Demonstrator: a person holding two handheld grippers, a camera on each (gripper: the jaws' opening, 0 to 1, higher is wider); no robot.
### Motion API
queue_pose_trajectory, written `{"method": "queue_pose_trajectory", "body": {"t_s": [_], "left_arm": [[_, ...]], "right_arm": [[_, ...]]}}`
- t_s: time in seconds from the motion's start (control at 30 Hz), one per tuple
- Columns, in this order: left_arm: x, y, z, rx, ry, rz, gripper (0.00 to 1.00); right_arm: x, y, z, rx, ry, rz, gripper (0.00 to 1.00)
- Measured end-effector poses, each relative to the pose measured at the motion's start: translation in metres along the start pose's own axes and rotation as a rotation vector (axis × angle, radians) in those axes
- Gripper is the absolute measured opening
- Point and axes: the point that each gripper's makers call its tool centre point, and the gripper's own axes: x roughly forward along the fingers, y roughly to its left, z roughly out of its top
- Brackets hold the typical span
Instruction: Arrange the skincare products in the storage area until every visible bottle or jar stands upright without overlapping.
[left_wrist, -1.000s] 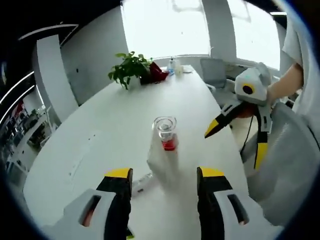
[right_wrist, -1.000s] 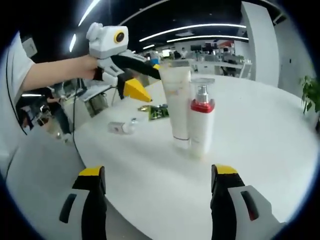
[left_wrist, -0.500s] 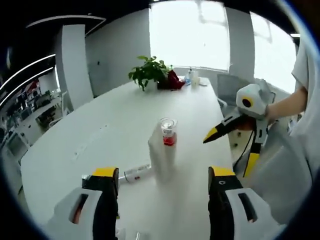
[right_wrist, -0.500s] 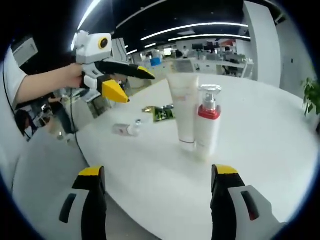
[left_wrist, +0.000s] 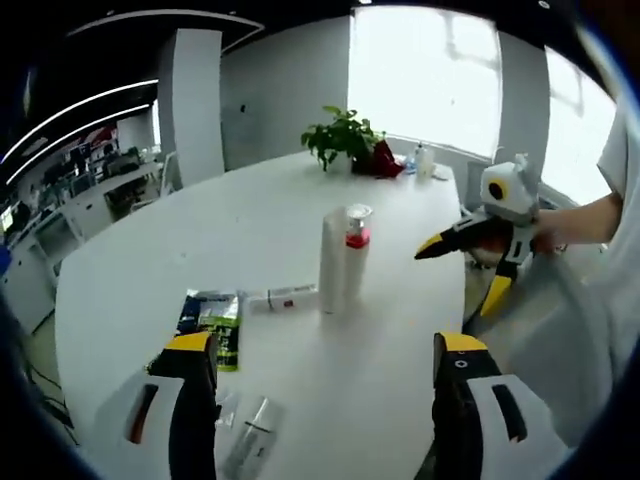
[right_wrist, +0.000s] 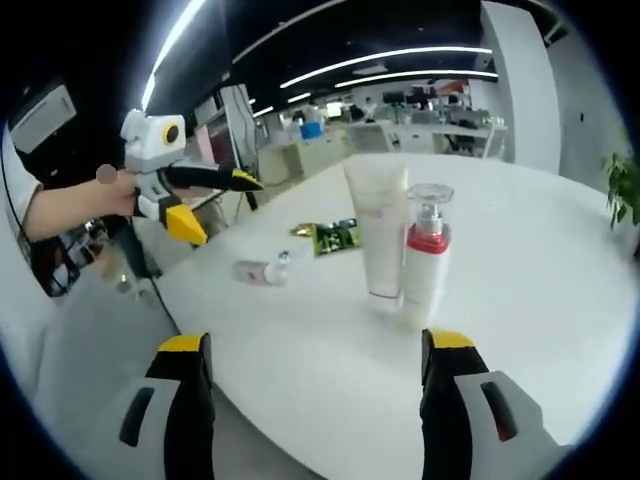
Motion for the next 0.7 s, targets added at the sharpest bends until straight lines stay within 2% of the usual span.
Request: {"method": "queue_pose_trajectory", "body": {"t_s": [0.2, 0.4, 0.7], "left_arm": [[-0.024, 0.008, -0.017, -0.090, -0.021, 0.058, 0.85], [-0.048, 0.014, -0.035, -0.148, -0.035, 0.103, 0.87], [-0.076, 0.008, -0.056, -0.220, -0.045, 0.167, 0.91]], "right_arm": [[0.001, 0.003, 0.010, 0.007, -0.017, -0.003, 0.85], [0.004, 0.007, 0.010, 0.016, -0.018, 0.001, 0.84], [0.000, 0.019, 0.011, 0.015, -0.022, 0.000, 0.84]]}}
